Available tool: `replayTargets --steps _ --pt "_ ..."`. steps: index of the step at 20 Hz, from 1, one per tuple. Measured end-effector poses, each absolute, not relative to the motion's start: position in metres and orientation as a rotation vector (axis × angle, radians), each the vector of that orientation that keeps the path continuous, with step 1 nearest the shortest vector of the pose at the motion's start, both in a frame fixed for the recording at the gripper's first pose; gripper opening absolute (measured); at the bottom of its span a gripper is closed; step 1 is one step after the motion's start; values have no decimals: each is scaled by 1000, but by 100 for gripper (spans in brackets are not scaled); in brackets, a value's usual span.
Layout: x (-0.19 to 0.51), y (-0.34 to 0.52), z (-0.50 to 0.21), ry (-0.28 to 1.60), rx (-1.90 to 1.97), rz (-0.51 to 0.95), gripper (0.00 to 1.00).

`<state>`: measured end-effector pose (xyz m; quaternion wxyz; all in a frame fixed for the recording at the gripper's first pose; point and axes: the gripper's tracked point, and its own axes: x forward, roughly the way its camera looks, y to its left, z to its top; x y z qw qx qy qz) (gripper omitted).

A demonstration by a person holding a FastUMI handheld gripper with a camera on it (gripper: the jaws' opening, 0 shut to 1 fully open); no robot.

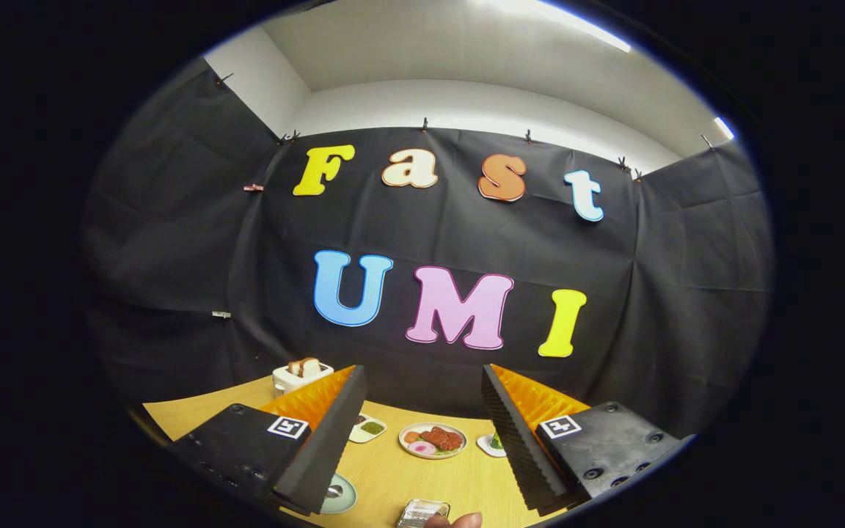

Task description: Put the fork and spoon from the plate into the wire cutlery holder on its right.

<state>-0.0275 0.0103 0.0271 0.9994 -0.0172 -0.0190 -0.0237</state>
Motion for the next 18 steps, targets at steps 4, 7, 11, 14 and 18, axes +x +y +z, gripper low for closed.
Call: replayTargets --steps 4,7,11,14,18 --pt "-28 18 27 -32 -36 -53 98" --pt "-25 34 19 0 -36 -31 98" --pt "-21 70 -30 203 8 49 98" --pt "-22 97 -77 380 49 92 98" --pt "-32 141 -156 644 122 148 99"
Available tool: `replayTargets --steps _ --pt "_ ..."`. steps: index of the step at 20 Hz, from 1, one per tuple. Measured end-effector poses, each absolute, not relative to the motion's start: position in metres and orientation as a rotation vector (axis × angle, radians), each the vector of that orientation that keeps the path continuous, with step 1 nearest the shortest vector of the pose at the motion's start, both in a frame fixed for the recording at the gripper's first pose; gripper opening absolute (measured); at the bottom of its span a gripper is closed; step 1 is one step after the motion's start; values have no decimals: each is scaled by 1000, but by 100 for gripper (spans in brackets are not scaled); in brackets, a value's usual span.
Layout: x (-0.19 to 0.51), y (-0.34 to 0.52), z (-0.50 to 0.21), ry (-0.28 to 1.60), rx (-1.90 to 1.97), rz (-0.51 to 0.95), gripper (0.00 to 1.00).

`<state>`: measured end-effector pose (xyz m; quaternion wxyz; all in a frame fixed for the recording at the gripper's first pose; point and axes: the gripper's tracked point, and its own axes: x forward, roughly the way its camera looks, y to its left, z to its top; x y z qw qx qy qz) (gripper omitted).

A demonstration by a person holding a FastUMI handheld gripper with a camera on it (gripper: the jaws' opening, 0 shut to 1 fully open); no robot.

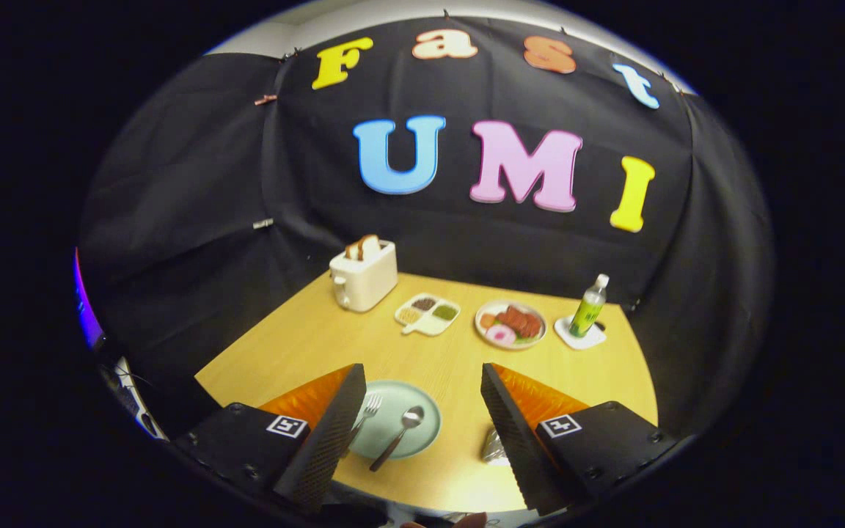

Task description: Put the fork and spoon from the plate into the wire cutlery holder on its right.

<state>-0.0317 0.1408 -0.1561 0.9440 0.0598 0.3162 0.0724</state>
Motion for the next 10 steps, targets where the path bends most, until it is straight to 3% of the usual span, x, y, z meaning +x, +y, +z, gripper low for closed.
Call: replayTargets --steps 6,10 --pt "-43 182 -274 978 197 136 97" --pt "-46 188 -336 1109 185 101 78"
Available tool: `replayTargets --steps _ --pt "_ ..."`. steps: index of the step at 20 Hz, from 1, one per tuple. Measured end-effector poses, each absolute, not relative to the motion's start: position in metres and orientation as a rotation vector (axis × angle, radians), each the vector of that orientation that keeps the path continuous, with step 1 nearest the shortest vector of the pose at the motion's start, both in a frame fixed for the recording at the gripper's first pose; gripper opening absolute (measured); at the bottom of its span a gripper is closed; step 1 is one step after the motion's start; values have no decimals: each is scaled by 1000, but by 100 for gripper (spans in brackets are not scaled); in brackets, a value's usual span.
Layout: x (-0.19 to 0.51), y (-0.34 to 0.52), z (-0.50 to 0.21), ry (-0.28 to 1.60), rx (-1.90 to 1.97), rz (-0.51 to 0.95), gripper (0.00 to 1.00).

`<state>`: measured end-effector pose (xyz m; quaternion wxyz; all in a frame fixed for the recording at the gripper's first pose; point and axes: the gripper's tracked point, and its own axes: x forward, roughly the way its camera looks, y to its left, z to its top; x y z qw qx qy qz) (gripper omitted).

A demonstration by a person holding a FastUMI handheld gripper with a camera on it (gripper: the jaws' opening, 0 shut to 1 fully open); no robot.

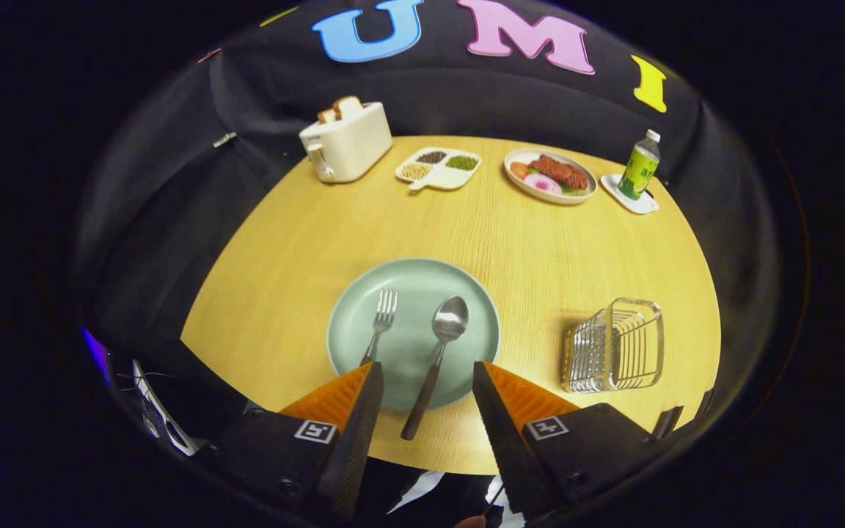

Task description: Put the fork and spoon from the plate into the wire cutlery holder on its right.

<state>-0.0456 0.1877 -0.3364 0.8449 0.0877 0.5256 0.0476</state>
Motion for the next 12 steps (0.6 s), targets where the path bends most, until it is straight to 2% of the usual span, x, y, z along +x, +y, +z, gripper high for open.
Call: replayTargets --steps 2,5,9,11,12 --pt "-48 191 -360 1168 177 89 75" --pt "-50 193 -386 1221 161 69 58" --pt "-49 197 -409 1282 151 51 55" --pt "-51 195 -416 1316 149 30 33" --pt "-50 195 -418 1325 145 20 29"
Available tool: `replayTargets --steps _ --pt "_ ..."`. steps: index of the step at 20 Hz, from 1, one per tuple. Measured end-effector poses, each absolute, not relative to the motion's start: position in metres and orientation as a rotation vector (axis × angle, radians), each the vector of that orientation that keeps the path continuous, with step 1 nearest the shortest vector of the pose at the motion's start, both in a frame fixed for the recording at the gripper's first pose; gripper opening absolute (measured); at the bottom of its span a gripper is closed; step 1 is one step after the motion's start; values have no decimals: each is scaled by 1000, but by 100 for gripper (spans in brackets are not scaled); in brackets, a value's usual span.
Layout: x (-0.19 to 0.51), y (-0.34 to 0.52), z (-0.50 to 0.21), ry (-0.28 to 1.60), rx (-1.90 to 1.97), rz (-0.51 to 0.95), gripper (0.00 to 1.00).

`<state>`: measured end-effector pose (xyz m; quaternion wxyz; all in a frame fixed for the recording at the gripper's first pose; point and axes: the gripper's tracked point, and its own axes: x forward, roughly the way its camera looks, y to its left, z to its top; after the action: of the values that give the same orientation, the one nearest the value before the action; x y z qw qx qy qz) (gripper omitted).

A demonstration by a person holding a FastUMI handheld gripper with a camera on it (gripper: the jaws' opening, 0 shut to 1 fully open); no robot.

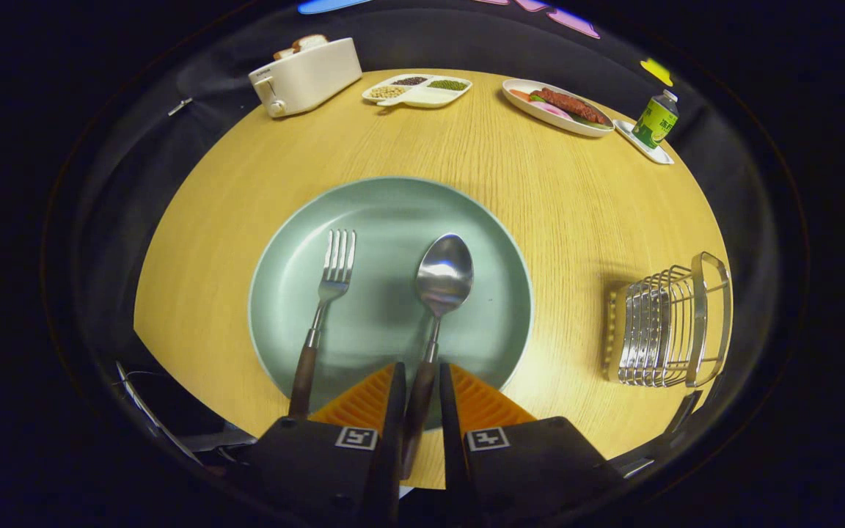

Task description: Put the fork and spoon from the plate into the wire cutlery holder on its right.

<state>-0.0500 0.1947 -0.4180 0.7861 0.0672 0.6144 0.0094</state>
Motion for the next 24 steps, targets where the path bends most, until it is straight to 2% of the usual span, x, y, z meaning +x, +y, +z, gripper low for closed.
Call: replayTargets --steps 1,3,5,11,16,19,24 --pt "-46 191 -417 1321 133 3 22" --pt "-44 193 -421 1315 140 19 13" --pt "-44 192 -416 1310 152 28 9" --pt "-39 171 -354 1221 221 99 9" --pt "-48 103 -287 1215 182 171 9" --pt "-58 55 -270 1286 141 194 9" --pt "-102 -7 -280 1502 59 201 9"
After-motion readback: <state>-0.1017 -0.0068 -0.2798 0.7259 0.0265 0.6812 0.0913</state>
